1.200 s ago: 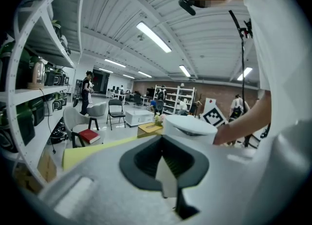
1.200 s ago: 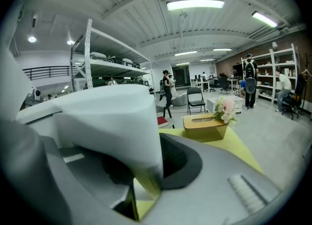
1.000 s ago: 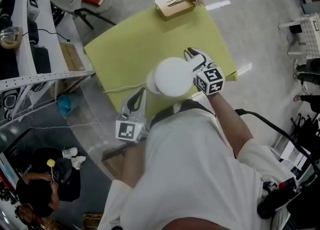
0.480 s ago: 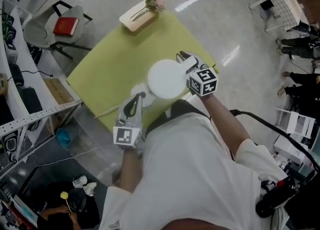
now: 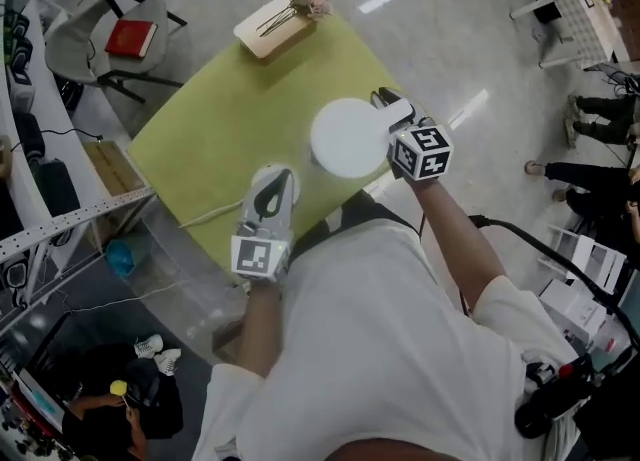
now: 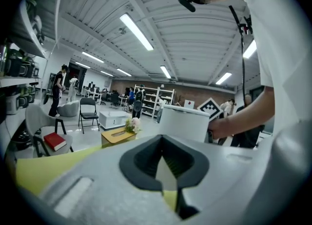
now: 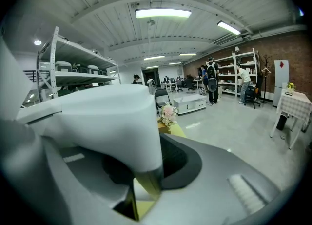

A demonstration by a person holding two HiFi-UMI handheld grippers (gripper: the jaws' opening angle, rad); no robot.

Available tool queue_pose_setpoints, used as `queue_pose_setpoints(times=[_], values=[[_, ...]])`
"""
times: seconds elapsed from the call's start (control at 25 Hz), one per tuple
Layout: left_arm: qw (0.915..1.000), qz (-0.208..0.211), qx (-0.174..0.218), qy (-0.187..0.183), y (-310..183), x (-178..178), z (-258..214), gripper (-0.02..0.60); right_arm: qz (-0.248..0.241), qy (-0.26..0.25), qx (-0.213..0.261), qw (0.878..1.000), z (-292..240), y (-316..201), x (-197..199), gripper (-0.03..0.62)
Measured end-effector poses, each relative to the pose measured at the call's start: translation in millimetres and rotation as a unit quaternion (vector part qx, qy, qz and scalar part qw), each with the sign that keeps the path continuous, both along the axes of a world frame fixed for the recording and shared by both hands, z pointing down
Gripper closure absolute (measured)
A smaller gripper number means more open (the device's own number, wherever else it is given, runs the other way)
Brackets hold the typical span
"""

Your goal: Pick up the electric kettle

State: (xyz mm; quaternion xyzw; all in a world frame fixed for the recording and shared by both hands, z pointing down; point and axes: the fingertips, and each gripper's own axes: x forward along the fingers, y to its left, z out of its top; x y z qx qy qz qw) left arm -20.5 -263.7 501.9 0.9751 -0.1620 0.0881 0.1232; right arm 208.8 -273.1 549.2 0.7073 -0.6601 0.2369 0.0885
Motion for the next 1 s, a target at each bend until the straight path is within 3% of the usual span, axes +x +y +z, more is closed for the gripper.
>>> queue_pose_setpoints(times=[0.56, 1.0], values=[[0.9979, -0.064, -0.007, -0.005, -35.1, 49.1, 12.4, 0.583, -0.022, -0.003, -0.009, 1.0, 36.9, -64.2, 69.0, 0.522], [0.9943, -0.105, -0.017, -0.01, -67.9, 60.0, 26.1, 0.583, -0.026, -0.003, -0.02, 0.999, 83.8, -115.2, 95.3, 0.522]])
